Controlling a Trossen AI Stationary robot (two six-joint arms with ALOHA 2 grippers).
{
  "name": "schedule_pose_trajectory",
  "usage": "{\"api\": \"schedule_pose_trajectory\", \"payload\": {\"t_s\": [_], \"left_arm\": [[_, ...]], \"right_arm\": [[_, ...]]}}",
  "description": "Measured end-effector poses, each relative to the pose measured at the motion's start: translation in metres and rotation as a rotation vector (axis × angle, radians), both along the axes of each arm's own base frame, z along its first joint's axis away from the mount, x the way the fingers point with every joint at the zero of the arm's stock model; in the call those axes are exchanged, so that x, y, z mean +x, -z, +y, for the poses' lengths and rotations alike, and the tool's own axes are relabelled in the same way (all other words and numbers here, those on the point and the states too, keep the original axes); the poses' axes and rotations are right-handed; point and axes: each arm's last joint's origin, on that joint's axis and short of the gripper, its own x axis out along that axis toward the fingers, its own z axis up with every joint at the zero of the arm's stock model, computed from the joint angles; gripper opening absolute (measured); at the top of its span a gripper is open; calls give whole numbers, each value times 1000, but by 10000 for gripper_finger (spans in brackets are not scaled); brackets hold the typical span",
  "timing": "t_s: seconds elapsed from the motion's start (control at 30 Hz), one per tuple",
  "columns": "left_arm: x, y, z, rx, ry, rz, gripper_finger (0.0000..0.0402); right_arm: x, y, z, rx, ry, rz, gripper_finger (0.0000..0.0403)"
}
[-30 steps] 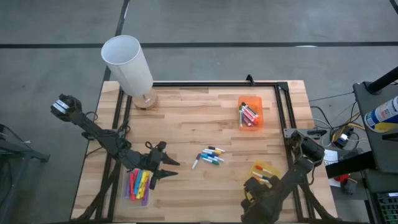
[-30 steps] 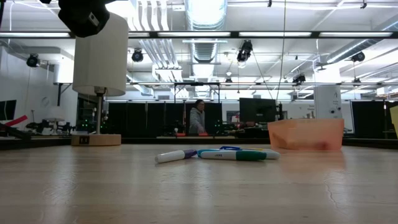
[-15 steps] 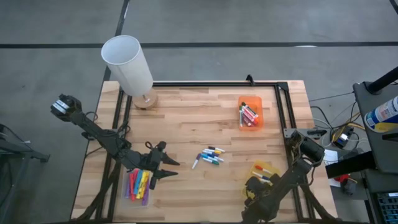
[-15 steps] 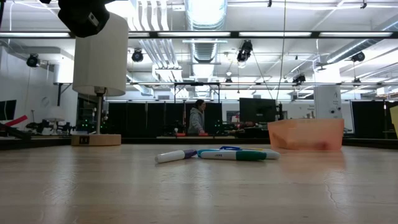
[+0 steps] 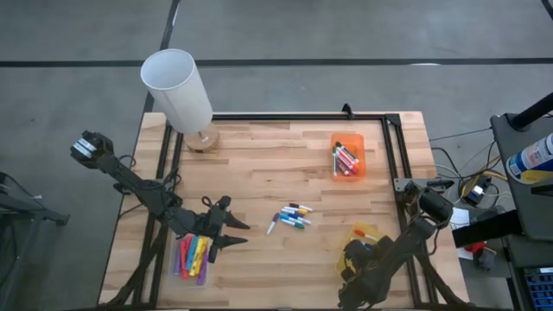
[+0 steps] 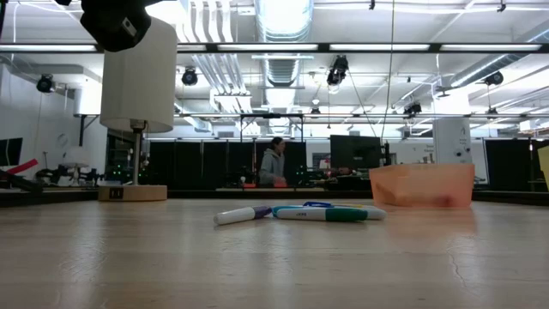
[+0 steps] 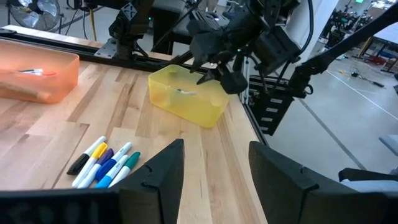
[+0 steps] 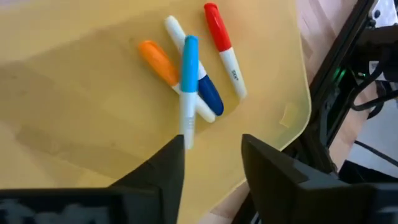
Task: Pick & Place Markers
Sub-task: Put the green highlighter pen into the yellow bin
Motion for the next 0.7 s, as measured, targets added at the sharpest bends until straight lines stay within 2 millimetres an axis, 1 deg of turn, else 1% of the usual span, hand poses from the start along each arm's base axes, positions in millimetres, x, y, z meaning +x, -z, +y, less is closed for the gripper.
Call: {"api": "schedule_pose_trajectory", "payload": {"t_s": [0.07, 0.17, 0.27, 0.37, 0.47, 0.53, 0.63, 0.7], "left_arm": [[0, 0, 0, 0, -1, 0, 174], [0, 0, 0, 0, -1, -1, 174], [0, 0, 0, -1, -2, -1, 174], [0, 0, 0, 0, -4, 0, 174], [0, 0, 0, -1, -4, -1, 174], [0, 0, 0, -2, -4, -1, 174], [0, 0, 0, -10, -5, -2, 174], [0, 0, 0, -12, -5, -2, 174]], "right_arm": [[0, -5, -1, 9, 4, -10, 167], [4, -15, -3, 10, 10, -72, 178], [8, -30, -4, 1, 7, -170, 178], [13, -48, -7, -15, 2, -310, 173], [23, -63, -7, -21, -32, -462, 167], [31, -70, -9, -26, -58, -528, 165], [43, -75, -10, -23, -112, -610, 161], [53, -75, -10, -31, -183, -680, 159]]}}
